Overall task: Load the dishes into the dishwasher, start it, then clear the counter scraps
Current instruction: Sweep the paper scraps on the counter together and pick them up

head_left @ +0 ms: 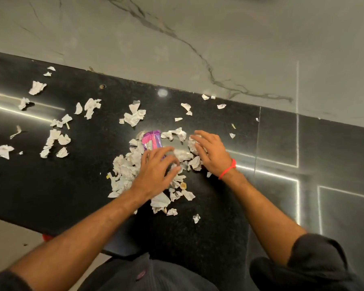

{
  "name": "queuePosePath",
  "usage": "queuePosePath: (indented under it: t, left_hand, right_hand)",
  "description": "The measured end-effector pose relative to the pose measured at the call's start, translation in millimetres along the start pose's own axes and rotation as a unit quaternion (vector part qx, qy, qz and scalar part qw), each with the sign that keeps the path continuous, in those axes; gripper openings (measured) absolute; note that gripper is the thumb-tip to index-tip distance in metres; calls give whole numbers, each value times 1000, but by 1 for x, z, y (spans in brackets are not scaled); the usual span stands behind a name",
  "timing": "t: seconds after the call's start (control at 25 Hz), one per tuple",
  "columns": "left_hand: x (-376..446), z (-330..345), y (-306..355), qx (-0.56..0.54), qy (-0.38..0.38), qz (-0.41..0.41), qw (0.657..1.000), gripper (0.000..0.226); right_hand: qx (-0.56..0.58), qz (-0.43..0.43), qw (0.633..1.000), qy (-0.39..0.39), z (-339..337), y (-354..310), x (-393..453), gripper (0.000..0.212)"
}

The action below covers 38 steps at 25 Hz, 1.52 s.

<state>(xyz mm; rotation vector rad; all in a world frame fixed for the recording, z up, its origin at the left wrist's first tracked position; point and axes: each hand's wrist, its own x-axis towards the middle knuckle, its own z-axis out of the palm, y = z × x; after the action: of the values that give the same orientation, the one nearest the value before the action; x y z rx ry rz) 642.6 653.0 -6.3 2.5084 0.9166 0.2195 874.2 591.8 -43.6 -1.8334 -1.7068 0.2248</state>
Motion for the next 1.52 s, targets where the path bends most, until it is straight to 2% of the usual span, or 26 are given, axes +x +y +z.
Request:
queuePosePath:
  t: [0.08,0.16,0.32,0.4,0.56,0.84,1.08,1.24,1.32,1.48,1.52]
  left_hand:
    - [36,-7,-9,-3,1,-1,1000,30]
    - [83,-11,-12,20,-21,-1,1000,40]
    - [165,-4,-3,59,-114,-26,991,67]
    - [193,5,3,78,-148,-24,986,79]
    - [235,23,25,113,-177,19,977,90]
    - [254,41,51,190,-223,57,954,80]
    - [184,23,45,184,-214,137,949,68]
    - [109,4,13,172,-215,157,948,62]
    - [79,-3,-5,142,-192,149,960,61]
    - [10,-23,-45,56,-116,50,990,59]
    - [-11,-25,-52,42,-97,26,994,60]
  right_hand:
    - [5,56,997,62,-25,23,-3,33]
    - [-24,144,985,90,-52,60,-6,40]
    - [-13,318,947,43,-83,111,-5,64]
    - [-38,360,932,22,-82,116,0,69]
    - [-191,340,920,-31,-65,113,1,67]
    - [-135,320,936,-51,-71,117,-5,59]
    - [-104,316,941,-63,-71,109,-3,66]
    - [-103,254,956,-108,-36,61,6,62]
    - [-87,223,962,-128,-14,25,12,63]
    - [-27,128,975,-182,32,-48,7,64]
    - [17,111,975,-192,37,-62,4,61]
